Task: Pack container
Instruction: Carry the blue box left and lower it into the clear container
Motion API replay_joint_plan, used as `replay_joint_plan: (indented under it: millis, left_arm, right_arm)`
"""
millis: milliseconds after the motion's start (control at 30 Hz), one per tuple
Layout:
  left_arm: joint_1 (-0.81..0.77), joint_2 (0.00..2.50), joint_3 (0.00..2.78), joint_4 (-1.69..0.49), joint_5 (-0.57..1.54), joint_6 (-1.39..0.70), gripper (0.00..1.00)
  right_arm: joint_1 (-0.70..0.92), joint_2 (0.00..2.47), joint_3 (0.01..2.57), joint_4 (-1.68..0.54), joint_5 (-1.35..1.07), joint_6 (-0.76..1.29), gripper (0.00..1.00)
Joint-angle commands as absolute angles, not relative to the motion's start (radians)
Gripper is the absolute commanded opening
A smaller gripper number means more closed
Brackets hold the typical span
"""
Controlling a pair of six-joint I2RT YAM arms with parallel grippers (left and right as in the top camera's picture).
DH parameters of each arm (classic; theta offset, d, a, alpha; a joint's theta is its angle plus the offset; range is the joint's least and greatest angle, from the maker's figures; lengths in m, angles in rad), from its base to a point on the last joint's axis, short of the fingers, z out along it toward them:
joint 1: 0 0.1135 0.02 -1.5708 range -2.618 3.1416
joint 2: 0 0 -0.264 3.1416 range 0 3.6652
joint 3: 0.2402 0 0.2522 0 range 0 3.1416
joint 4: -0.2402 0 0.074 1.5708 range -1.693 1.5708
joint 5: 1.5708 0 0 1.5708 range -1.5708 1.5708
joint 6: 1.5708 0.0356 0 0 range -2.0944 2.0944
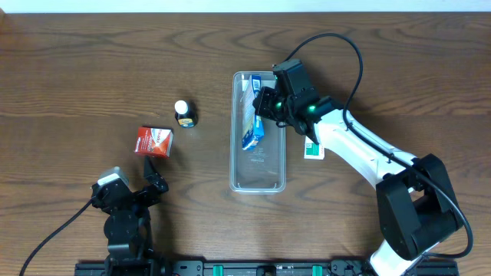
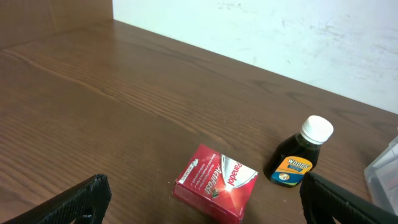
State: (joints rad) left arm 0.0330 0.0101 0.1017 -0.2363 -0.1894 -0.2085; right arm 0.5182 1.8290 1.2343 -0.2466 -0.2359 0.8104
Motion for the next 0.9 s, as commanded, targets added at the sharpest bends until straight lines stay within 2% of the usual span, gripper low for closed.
replay_joint_plan:
  millis: [0, 233, 333, 433, 733, 867]
  left_arm:
    - [0.038, 0.004, 0.077, -0.244, -0.191, -0.203, 0.98]
    - [0.038, 0.004, 0.077, -0.244, -0.191, -0.203, 0.98]
    - [0.038, 0.004, 0.077, -0.244, -0.191, -0.203, 0.98]
    - [0.038, 0.004, 0.077, -0.244, -0.191, -0.203, 0.98]
    - [0.038, 0.004, 0.077, -0.244, -0.191, -0.203, 0.98]
    - [0.038, 0.004, 0.077, -0.244, -0.191, -0.203, 0.98]
  right_arm:
    - [0.535, 1.832, 1.240, -0.250, -0.243, 0.854, 0.10]
    - [0.538, 1.832, 1.240, -0.271, -0.235, 0.860, 0.10]
    - [0.536, 1.832, 1.240, -0.334, -0.204, 0.860, 0.27]
    - [0.536, 1.832, 1.240, -0.358, -0.183, 0.820, 0.32]
    - [0.530, 1.757, 1.240, -0.315, -0.196, 0.727, 0.31]
    - [0.530, 1.689, 1.240, -0.352, -0.131, 0.718, 0.32]
